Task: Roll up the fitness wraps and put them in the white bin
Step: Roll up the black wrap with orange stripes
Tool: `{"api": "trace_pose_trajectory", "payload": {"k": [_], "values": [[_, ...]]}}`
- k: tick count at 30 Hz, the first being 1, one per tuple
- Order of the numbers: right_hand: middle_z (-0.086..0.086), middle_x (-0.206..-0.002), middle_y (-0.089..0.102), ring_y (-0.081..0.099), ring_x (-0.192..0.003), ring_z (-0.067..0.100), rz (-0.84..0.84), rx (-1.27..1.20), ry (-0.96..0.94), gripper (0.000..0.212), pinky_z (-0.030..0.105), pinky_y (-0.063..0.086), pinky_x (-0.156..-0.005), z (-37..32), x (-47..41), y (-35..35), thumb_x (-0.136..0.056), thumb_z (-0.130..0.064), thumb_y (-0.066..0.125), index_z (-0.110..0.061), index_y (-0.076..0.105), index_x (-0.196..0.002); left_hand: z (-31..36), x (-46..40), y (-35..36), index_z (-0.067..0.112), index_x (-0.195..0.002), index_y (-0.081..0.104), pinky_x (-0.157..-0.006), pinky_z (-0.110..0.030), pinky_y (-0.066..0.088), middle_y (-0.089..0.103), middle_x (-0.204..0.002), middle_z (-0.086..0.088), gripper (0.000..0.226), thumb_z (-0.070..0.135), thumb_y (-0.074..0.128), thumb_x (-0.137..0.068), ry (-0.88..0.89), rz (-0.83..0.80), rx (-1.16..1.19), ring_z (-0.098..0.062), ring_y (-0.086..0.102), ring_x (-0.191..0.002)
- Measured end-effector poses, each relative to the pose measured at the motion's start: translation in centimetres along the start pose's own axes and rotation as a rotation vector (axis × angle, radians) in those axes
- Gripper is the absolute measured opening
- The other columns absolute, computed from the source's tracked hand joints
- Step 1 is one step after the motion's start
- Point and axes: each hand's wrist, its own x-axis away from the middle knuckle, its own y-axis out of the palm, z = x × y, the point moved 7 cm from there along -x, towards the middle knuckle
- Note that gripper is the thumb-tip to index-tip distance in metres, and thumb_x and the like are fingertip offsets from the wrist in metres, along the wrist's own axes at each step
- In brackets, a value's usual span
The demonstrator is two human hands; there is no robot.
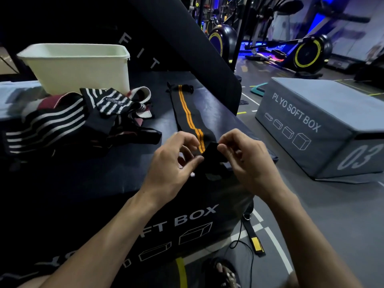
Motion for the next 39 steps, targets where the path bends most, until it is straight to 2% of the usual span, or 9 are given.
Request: {"api": "trace_pose_trajectory", "payload": {"k": [3,6,14,17,23,26,29,34,39], "values": [[-0.004,-0.079,0.067,0.065,-0.073,0.017,-0.01,-0.034,0.02,0.004,0.041,0.054,-0.068,0.3,0.0,0.4,-0.099,-0.016,0.066,-0.014,0.063,-0.099,-0.5,0.1,0.6,0.023,-0.11,0.066,-0.077,-0.019,0.05,0.063,-0.101,0.012,0.032,0.023,0.085,-0.084,0.032,-0.082,-0.08,-0.007,0.062,-0.092],[-0.008,-0.075,0.063,0.062,-0.069,0.012,-0.017,-0.031,0.02,0.005,0.03,0.051,-0.063,0.2,-0.1,0.8,-0.098,-0.014,0.067,-0.015,0.062,-0.097,-1.6,-0.3,1.4,0.024,-0.112,0.07,-0.085,-0.031,0.051,0.063,-0.108,0.014,0.026,0.029,0.079,-0.089,0.042,-0.148,-0.165,-0.006,0.058,-0.101],[-0.018,-0.081,0.063,0.059,-0.075,-0.001,-0.113,0.016,0.018,0.01,0.009,0.042,-0.069,-0.2,0.2,0.8,-0.099,-0.015,0.065,-0.015,0.067,-0.109,-1.2,-0.4,1.7,0.027,-0.103,0.071,-0.072,-0.034,0.044,0.066,-0.104,0.016,0.011,0.034,0.07,-0.095,0.067,-0.147,-0.35,-0.014,0.053,-0.092],[-0.011,-0.088,0.07,0.066,-0.083,0.006,-0.221,-0.109,0.071,0.01,0.02,0.05,-0.074,0.2,0.5,0.8,-0.094,-0.019,0.073,-0.02,0.073,-0.104,-1.1,-0.3,1.7,0.029,-0.106,0.069,-0.078,-0.037,0.048,0.066,-0.104,0.015,0.011,0.028,0.068,-0.095,0.052,-0.15,-0.321,-0.013,0.053,-0.094],[-0.005,-0.077,0.069,0.063,-0.061,0.012,-0.014,-0.127,0.189,0.006,0.027,0.05,-0.059,1.7,0.5,-0.4,-0.097,-0.018,0.069,-0.019,0.068,-0.091,0.9,0.8,-0.3,0.023,-0.096,0.067,-0.078,-0.026,0.049,0.061,-0.097,0.015,0.022,0.005,0.074,-0.086,0.17,-0.044,-0.188,-0.009,0.06,-0.09],[0.0,-0.073,0.068,0.064,-0.049,0.018,0.037,-0.225,0.249,0.011,0.033,0.051,-0.052,1.9,0.4,-0.4,-0.099,-0.017,0.066,-0.017,0.064,-0.089,1.4,1.9,1.1,0.025,-0.113,0.072,-0.084,-0.028,0.052,0.064,-0.11,0.012,0.029,0.022,0.076,-0.084,0.313,-0.198,-0.298,-0.013,0.061,-0.1],[-0.004,-0.069,0.066,0.065,-0.047,0.02,0.032,-0.288,0.257,0.013,0.025,0.049,-0.05,1.6,0.2,0.0,-0.1,-0.015,0.065,-0.016,0.063,-0.088,0.8,2.2,3.0,0.028,-0.115,0.073,-0.073,-0.039,0.055,0.066,-0.109,0.008,0.032,0.041,0.07,-0.086,0.351,-0.191,-0.494,-0.019,0.061,-0.092],[0.009,-0.075,0.071,0.07,-0.049,0.026,0.024,-0.364,0.32,0.011,0.027,0.048,-0.047,2.1,0.1,0.7,-0.1,-0.015,0.064,-0.009,0.063,-0.091,0.9,1.9,3.4,0.025,-0.103,0.075,-0.063,-0.042,0.051,0.065,-0.099,0.005,0.02,0.038,0.063,-0.095,0.354,-0.048,-0.559,-0.024,0.06,-0.082],[0.01,-0.076,0.072,0.075,-0.061,0.03,0.202,-0.494,0.385,0.012,0.034,0.054,-0.046,3.8,-1.3,0.2,-0.104,-0.014,0.058,-0.012,0.059,-0.092,0.4,1.8,3.2,0.023,-0.098,0.076,-0.073,-0.041,0.054,0.072,-0.111,0.011,0.019,0.036,0.062,-0.094,0.335,-0.041,-0.534,-0.021,0.064,-0.1]]}}
